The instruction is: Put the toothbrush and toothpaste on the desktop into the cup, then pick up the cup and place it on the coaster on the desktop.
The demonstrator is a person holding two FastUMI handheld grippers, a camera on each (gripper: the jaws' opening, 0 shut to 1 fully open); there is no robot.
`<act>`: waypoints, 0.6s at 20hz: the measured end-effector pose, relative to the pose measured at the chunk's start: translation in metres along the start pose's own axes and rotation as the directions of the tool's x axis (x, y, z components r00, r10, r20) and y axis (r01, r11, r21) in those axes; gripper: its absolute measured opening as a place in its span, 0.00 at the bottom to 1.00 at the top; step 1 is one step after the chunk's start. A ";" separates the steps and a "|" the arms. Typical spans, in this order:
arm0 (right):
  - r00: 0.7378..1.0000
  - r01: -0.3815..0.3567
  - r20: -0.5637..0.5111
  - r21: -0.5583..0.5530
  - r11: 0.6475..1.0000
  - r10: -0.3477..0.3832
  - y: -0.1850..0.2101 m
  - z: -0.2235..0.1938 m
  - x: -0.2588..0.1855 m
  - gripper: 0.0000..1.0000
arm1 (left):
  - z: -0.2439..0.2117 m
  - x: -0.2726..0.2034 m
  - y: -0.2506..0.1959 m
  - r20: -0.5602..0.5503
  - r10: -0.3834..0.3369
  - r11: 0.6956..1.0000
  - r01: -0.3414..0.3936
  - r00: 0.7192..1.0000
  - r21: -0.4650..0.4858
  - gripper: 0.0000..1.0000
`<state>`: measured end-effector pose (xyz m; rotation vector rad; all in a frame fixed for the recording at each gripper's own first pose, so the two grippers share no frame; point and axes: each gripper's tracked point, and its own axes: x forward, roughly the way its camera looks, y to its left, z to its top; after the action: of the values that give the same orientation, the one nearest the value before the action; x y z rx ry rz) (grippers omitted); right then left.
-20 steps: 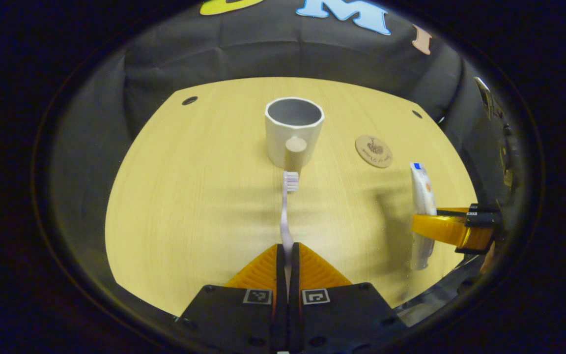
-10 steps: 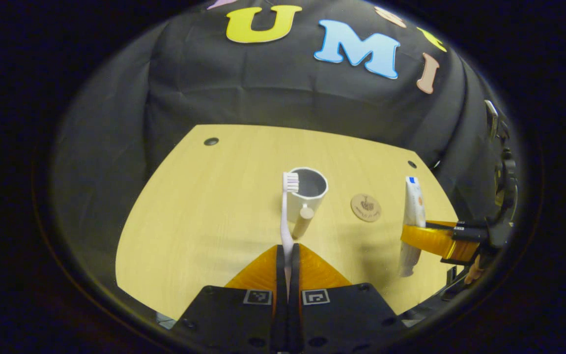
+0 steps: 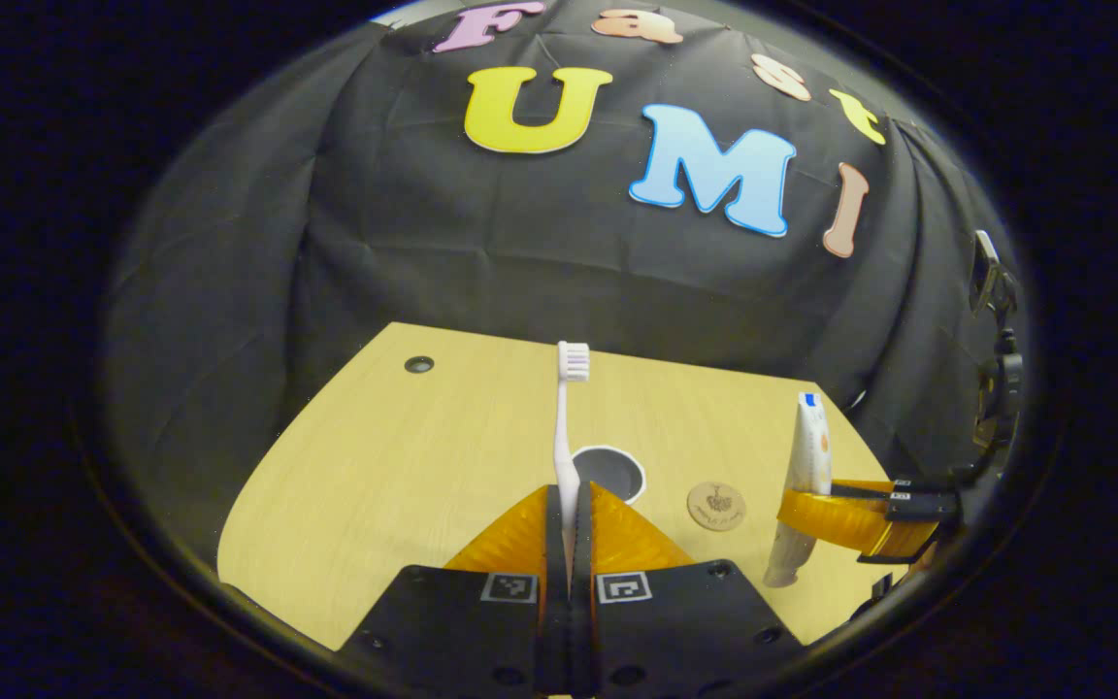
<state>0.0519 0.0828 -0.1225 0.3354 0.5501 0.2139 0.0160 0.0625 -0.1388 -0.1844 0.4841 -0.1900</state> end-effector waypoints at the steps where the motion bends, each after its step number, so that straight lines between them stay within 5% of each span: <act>1: 1.000 0.001 0.012 -0.002 1.000 -0.001 -0.001 0.003 0.001 0.20 | 0.006 0.001 -0.001 0.024 -0.010 1.000 0.010 1.000 -0.010 0.08; 12: 0.994 0.015 0.104 0.018 1.000 -0.016 -0.005 0.047 0.030 0.20 | 0.042 0.018 -0.008 0.195 -0.104 0.985 0.128 0.975 -0.112 0.08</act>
<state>0.1027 0.0745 -0.1010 0.3564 0.4517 0.1759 0.0503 0.0560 -0.1087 -0.3495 0.2968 -0.2548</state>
